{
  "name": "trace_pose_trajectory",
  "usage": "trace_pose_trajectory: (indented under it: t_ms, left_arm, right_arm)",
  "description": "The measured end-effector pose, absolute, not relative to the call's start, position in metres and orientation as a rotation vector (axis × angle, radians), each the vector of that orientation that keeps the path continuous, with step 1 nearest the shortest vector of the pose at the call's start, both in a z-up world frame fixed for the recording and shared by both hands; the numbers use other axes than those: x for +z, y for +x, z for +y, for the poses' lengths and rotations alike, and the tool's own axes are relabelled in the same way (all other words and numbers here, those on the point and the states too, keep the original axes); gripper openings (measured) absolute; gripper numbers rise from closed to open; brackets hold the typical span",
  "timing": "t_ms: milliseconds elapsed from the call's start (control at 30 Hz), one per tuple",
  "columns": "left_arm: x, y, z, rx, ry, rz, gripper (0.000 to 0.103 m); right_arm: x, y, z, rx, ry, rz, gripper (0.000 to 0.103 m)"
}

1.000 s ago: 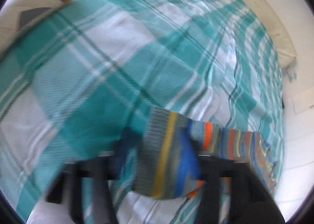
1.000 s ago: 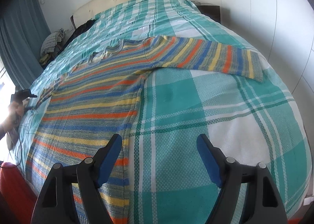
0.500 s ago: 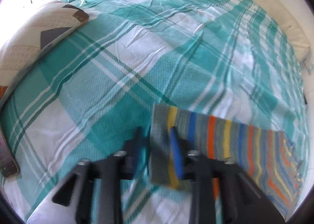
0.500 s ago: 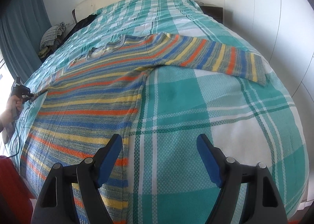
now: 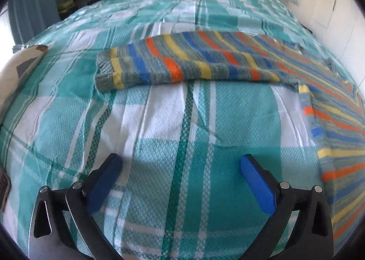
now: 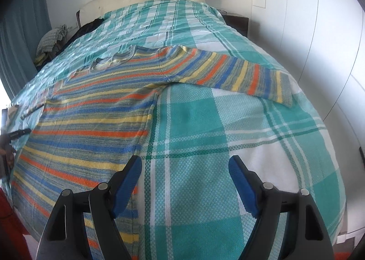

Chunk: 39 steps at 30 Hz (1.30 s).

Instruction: Fold small clothes

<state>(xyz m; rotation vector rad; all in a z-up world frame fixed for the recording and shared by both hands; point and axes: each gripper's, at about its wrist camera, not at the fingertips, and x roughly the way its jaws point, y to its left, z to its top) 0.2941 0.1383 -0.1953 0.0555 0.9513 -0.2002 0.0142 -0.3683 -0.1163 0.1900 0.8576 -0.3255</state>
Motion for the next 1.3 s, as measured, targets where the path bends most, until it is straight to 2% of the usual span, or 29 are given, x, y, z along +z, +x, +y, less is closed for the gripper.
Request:
trace_pose_trajectory:
  t_ms: [767,1300]
  left_arm:
    - [-0.198,0.287,0.138,-0.194,0.067,0.917,0.103]
    - [-0.198,0.287,0.138,-0.193,0.068,0.916,0.103]
  right_arm:
    - [-0.123,0.015,-0.312,-0.357,0.059,0.926,0.078]
    - [-0.119,0.012,-0.312,-0.357,0.091,0.88,0.078]
